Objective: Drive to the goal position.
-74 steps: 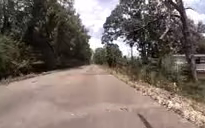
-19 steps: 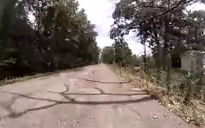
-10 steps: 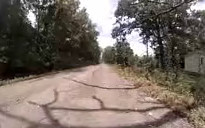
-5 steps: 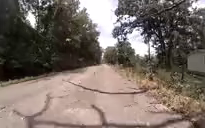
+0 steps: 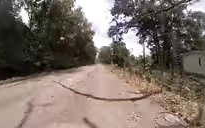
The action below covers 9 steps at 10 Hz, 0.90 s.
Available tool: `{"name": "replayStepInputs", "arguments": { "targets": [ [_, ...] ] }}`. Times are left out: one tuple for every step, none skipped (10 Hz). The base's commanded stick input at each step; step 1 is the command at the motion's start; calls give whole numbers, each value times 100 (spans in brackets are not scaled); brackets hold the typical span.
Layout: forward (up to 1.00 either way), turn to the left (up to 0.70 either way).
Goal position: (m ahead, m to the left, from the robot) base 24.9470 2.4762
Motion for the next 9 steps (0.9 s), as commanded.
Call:
{"name": "replayStepInputs", "arguments": {
  "targets": [
    [70,0],
    [70,0],
    [70,0],
    [70,0],
    [70,0],
    [70,0],
    [70,0],
    [70,0],
    [70,0]
  ]
}}
